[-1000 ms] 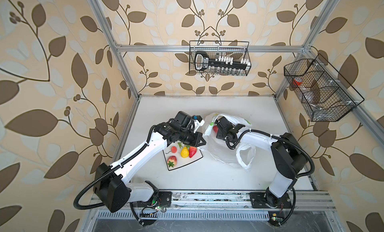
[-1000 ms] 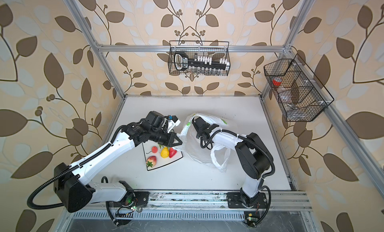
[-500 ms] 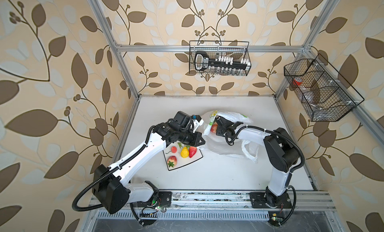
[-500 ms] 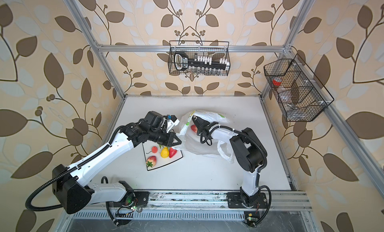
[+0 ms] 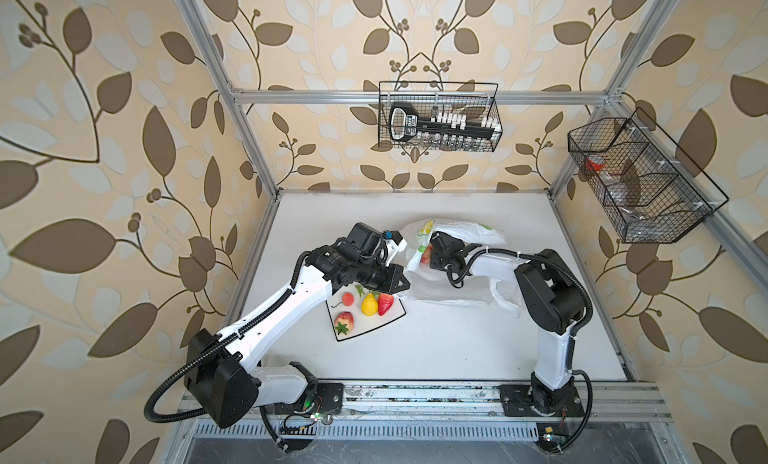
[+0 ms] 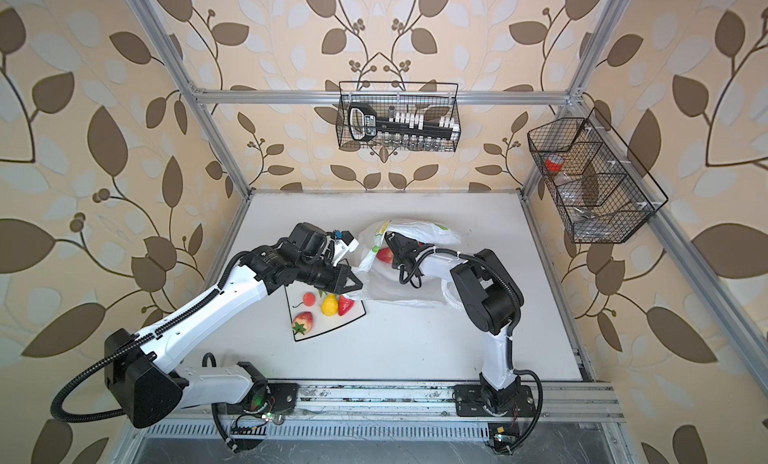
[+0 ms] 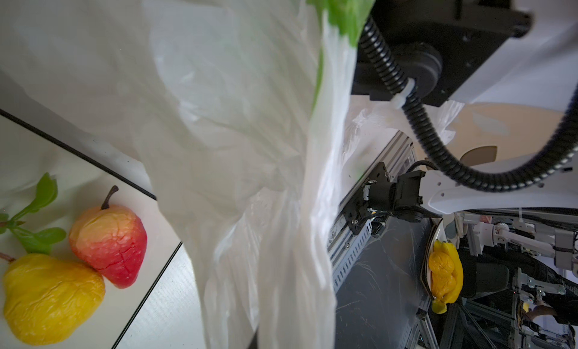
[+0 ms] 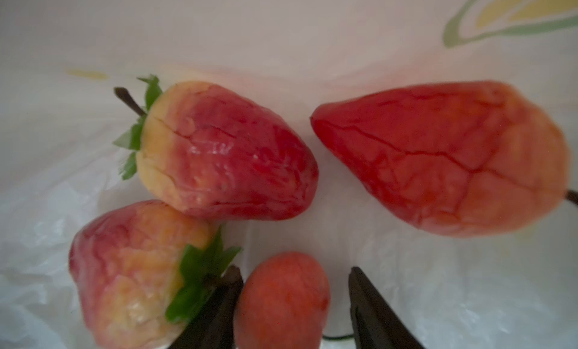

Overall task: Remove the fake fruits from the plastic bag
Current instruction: 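Close the right gripper on another small round red fruit, then lift the small round fruit up out of the bag with the right gripper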

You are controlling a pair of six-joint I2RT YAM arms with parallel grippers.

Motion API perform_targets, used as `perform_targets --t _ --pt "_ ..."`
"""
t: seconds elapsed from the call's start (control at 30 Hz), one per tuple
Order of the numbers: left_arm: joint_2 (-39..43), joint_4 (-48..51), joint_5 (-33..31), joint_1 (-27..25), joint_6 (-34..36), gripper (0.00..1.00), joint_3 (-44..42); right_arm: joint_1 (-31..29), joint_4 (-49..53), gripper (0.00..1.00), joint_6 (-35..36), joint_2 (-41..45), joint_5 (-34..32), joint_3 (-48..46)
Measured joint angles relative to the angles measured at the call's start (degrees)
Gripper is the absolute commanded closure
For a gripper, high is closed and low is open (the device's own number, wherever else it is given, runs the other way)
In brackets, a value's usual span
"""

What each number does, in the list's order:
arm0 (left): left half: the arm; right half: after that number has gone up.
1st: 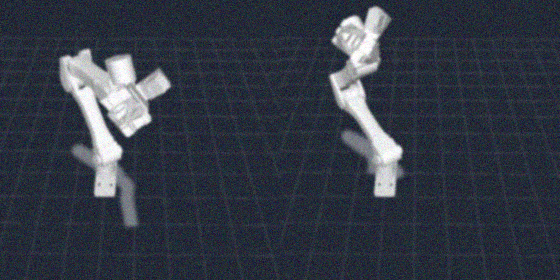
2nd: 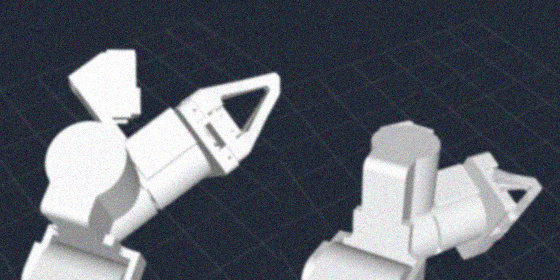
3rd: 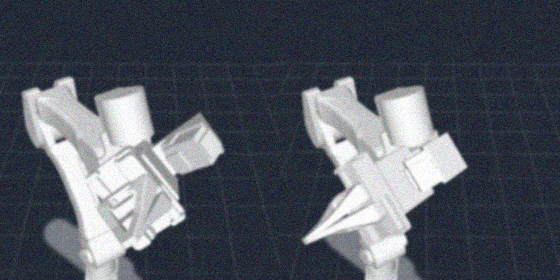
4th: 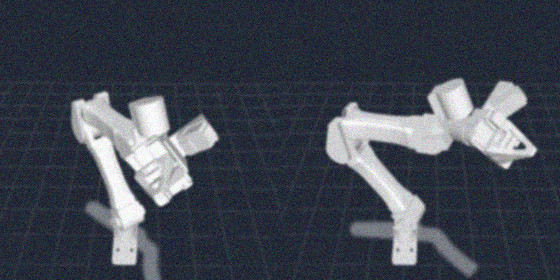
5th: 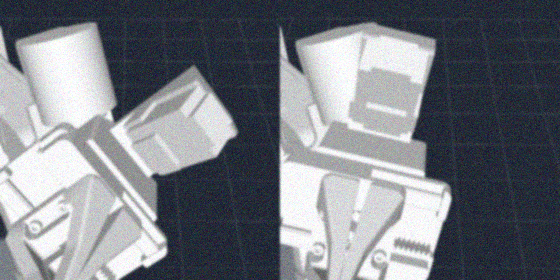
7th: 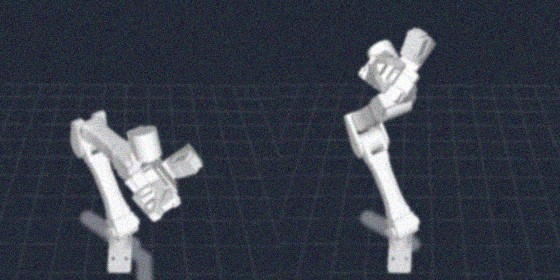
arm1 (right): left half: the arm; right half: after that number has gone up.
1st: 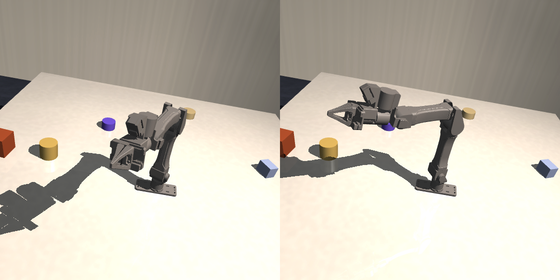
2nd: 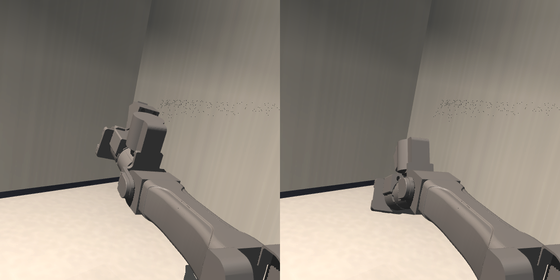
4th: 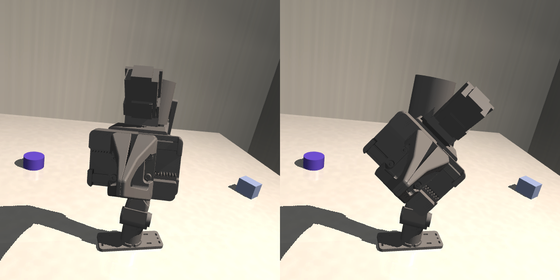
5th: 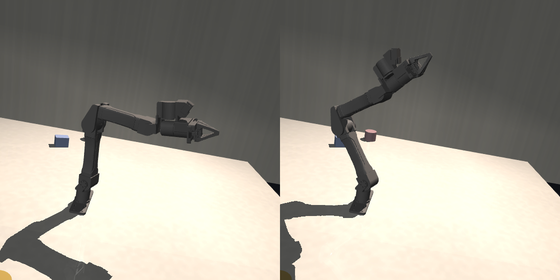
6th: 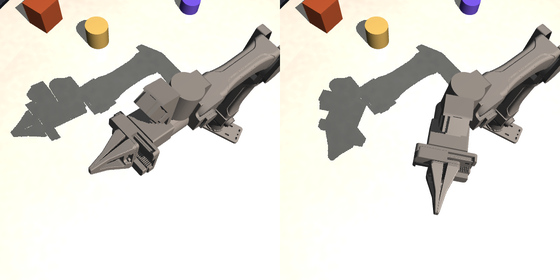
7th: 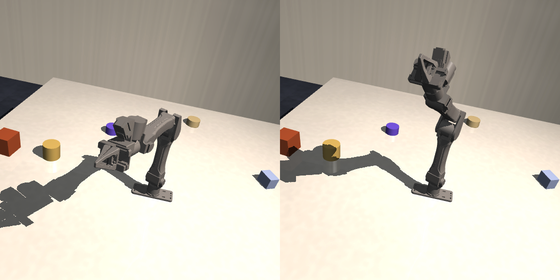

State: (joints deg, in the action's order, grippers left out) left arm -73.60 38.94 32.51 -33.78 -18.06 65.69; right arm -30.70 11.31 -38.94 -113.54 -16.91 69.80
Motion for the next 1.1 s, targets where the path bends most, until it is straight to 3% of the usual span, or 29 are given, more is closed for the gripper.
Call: perform_targets --t 0.37,0.5,0.77,1.1 --pt "0.00 0.00 -0.22 0.00 -0.02 1.00 0.00 0.50 -0.46 0.60 0.94 -0.85 0.11 0.96" --pt "0.00 -0.35 -1.36 0.00 -0.57 1.00 0.00 0.48 -0.33 0.61 1.38 0.59 0.68 0.59" --pt "-0.94 -2.97 -3.52 0.00 -3.91 1.00 0.00 0.11 -0.42 0.61 1.51 11.65 3.04 -4.39" --pt "-1.97 -5.03 -6.23 0.00 -7.23 1.00 0.22 -1.73 2.12 0.61 2.45 19.32 9.97 -9.33"
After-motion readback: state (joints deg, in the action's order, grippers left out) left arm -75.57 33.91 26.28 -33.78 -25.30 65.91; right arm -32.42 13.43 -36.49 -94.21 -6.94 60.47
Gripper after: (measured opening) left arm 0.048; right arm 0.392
